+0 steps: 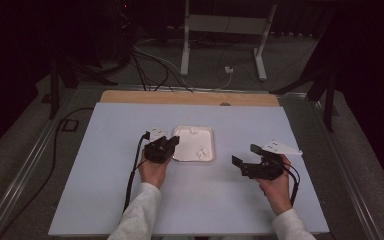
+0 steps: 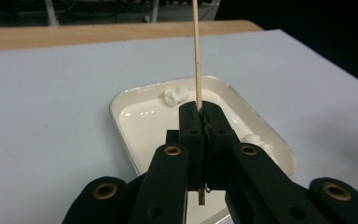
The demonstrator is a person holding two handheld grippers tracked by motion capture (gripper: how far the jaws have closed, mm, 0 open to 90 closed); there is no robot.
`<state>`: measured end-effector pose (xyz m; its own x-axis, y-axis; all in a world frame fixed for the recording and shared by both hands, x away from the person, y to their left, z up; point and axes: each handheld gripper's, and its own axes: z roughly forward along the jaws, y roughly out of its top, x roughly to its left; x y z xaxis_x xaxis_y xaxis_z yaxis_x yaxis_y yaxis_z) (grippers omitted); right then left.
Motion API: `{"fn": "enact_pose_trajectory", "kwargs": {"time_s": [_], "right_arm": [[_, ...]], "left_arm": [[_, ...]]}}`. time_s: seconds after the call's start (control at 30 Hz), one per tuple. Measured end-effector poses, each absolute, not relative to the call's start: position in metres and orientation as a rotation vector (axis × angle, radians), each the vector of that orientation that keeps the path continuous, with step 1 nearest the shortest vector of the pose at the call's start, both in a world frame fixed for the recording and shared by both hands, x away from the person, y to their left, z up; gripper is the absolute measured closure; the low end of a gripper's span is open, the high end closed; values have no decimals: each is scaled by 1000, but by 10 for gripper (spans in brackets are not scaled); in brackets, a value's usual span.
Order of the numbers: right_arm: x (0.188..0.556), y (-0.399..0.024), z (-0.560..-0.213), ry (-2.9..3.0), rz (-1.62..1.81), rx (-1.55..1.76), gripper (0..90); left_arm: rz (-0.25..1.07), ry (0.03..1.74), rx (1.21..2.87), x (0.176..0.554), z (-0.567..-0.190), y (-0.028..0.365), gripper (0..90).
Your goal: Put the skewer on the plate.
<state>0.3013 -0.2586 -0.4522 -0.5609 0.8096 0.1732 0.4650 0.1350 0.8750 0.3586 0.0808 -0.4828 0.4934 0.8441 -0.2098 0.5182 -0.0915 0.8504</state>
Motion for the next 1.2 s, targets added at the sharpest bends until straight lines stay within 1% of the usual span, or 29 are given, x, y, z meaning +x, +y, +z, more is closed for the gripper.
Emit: {"fn": "enact_pose_trajectory", "kwargs": {"time_s": [0.1, 0.37, 0.63, 0.83, 0.87, 0.9, 0.97, 1.03, 1.2], "right_arm": [[297, -265, -458, 2073, 1392, 1239, 77], [288, -287, -473, 2044, 1424, 1330, 73], [283, -293, -470, 2027, 1431, 1331, 71], [283, -294, -471, 2017, 1435, 1342, 72], [283, -295, -471, 2017, 1435, 1341, 71], [283, -295, -471, 2016, 1435, 1341, 71], [282, -296, -471, 2013, 1434, 1341, 68], [282, -296, -470, 2011, 1436, 1344, 67], [279, -298, -469, 2008, 1437, 1335, 60]], "left_arm": [[421, 1172, 1779, 363, -490, 75, 895], [401, 1274, 1806, 374, -510, 61, 895], [396, 1356, 1844, 377, -524, 52, 893], [385, 1402, 1835, 378, -528, 51, 888], [382, 1402, 1835, 378, -527, 51, 873], [377, 1396, 1834, 378, -527, 51, 841], [363, 1389, 1831, 378, -527, 52, 746], [347, 1381, 1824, 378, -526, 52, 670], [289, 1317, 1759, 372, -514, 61, 520]]}}
